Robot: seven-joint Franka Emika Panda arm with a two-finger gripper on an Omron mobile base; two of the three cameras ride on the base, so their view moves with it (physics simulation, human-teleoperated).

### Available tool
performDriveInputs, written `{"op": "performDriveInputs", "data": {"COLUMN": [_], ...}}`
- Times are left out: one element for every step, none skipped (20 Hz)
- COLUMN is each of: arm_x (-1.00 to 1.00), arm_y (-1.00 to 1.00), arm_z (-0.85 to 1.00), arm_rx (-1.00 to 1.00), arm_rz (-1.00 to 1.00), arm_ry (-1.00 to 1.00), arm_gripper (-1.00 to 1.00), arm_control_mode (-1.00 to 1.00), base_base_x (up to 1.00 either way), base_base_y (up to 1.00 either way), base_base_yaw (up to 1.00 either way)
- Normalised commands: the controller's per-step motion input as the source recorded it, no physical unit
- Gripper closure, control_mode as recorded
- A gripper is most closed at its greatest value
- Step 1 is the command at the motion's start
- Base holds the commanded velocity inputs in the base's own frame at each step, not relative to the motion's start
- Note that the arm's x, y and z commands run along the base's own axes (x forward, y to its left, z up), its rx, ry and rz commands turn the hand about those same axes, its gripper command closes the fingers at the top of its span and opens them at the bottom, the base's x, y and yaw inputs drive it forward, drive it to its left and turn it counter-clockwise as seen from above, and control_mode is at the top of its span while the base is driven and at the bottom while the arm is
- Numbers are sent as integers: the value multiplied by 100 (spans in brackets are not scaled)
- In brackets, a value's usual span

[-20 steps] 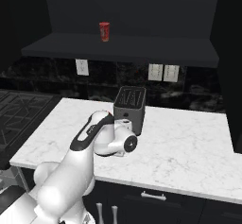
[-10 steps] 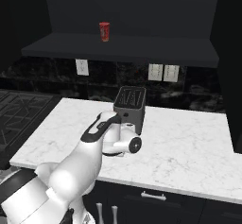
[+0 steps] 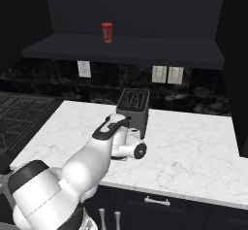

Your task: Pick the yogurt and place it on the digital scale for weighing, and close the cabinet.

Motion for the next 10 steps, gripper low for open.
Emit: {"op": "performDriveInputs", "data": {"arm_x": [34,40,36,30,23,14,8,0,0,0], "arm_y": [0,0,0,0,0,0,0,0,0,0], "arm_z": [0,0,-1,-5,-11,-14,-16,-16,-14,-16], "arm_rx": [0,0,0,0,0,0,0,0,0,0], "arm_rz": [0,0,0,0,0,0,0,0,0,0], "arm_ry": [0,0,0,0,0,0,0,0,0,0], "arm_gripper": [100,100,100,100,100,100,100,100,100,-100], "arm_control_mode": [-100,-100,-100,-100,-100,-100,-100,-100,-100,-100], "base_base_x": [0,0,0,0,0,0,0,0,0,0], "base_base_y": [0,0,0,0,0,0,0,0,0,0], "base_base_yaw": [0,0,0,0,0,0,0,0,0,0]}}
